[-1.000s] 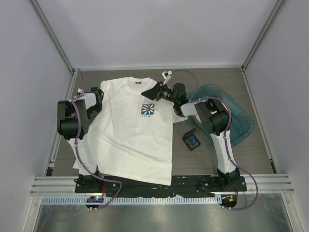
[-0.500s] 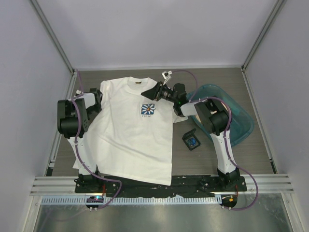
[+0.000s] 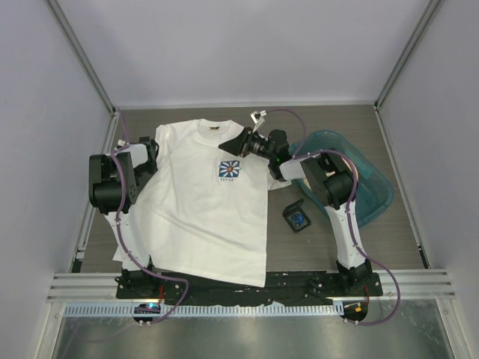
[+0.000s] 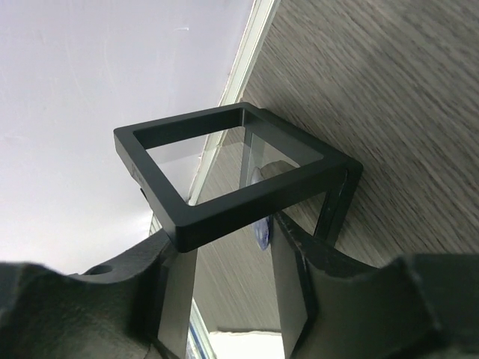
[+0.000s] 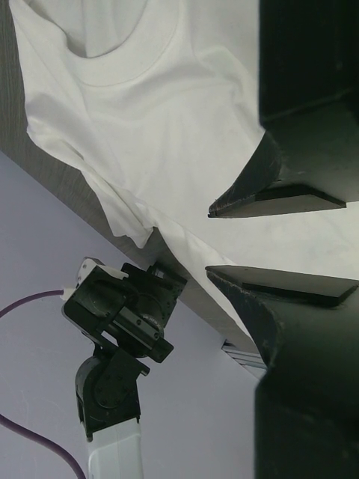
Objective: Remove the brooch from the garment
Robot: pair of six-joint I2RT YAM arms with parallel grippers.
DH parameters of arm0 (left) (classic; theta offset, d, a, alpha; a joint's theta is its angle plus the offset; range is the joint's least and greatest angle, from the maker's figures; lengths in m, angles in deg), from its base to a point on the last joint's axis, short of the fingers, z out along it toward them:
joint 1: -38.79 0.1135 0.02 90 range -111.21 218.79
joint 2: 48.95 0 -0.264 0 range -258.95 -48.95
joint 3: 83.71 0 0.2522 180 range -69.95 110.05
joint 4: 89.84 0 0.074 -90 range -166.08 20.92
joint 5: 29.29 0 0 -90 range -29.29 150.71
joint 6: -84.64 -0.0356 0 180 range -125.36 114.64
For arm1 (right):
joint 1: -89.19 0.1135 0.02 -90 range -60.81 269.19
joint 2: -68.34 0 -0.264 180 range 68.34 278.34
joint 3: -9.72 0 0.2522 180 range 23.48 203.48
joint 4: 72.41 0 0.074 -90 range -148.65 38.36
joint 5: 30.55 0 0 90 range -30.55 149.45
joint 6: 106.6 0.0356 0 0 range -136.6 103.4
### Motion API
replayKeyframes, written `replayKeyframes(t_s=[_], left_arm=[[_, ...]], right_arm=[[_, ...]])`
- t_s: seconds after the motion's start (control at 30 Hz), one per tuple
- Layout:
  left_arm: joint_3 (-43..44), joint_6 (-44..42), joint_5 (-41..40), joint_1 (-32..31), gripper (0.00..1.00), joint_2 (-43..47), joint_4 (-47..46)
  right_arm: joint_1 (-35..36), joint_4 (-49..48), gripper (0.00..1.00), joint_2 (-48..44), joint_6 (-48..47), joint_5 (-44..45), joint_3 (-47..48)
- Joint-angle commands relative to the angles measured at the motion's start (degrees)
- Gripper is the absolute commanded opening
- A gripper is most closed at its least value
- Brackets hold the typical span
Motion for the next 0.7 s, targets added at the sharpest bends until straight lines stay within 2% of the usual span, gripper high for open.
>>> replayKeyframes(t_s=[0.0, 0.3, 0.5, 0.53, 0.67], left_arm=[[1.9, 2.0, -0.5, 0.0, 0.48, 1.5, 0.9], [1.6, 2.4, 0.0, -0.6, 0.60, 4.0, 1.3], [1.1, 2.6, 0.4, -0.8, 0.74, 5.7, 1.4], [1.1, 2.7, 0.4, -0.7, 0.80, 5.9, 1.5], [0.9, 3.5, -0.3, -0.8, 0.87, 6.7, 1.9]], right_arm=[[0.3, -4.0, 0.38, 0.3, 0.7, -0.8, 2.4], [0.3, -4.5, 0.37, 0.5, 1.2, -1.0, 2.6], [0.3, -4.7, 0.37, 0.7, 1.6, -1.4, 2.8], [0.3, -4.7, 0.37, 0.7, 1.6, -1.4, 2.8], [0.3, -4.6, 0.37, 0.8, 1.5, -1.3, 2.8]])
